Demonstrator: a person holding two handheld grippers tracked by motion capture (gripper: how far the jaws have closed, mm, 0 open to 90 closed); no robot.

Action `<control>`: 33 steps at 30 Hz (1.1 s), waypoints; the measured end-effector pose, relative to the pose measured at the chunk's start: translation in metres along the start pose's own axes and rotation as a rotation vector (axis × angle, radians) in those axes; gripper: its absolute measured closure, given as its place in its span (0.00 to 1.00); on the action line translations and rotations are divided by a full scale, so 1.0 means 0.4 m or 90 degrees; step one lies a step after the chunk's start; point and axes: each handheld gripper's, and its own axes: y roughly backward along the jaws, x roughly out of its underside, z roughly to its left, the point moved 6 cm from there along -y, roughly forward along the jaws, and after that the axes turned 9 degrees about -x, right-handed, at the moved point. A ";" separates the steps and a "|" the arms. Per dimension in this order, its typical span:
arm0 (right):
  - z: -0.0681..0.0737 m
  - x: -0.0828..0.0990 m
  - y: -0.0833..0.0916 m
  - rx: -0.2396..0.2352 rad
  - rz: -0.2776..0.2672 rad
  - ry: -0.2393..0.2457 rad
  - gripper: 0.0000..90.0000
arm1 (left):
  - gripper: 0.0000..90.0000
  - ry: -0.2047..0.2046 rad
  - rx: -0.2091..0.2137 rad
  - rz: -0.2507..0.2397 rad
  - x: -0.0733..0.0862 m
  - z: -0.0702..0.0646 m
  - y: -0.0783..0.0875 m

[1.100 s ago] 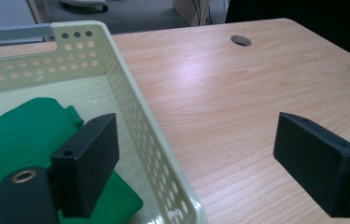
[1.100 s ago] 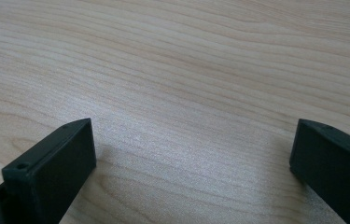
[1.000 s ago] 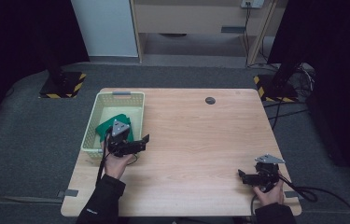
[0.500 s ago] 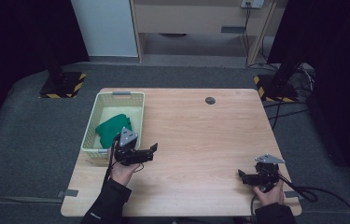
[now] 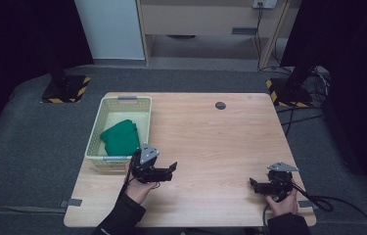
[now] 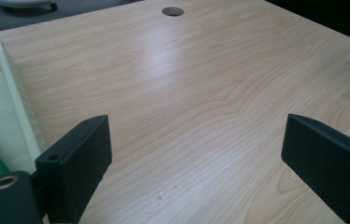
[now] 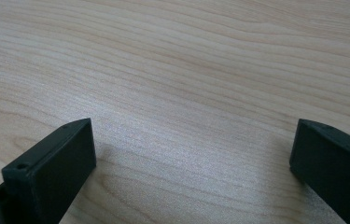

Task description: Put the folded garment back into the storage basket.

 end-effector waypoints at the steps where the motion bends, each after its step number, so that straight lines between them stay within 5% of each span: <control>1: 0.000 0.000 0.000 0.000 0.000 0.000 0.00 | 0.09 -0.001 0.002 0.001 0.003 -0.005 -0.002; 17: 0.000 0.000 0.000 0.000 0.000 0.001 0.00 | 0.09 -0.059 0.063 0.045 0.089 -0.089 -0.035; 33: 0.000 0.000 0.000 0.000 0.000 0.001 0.00 | 0.08 -0.062 0.045 0.091 0.156 -0.071 -0.039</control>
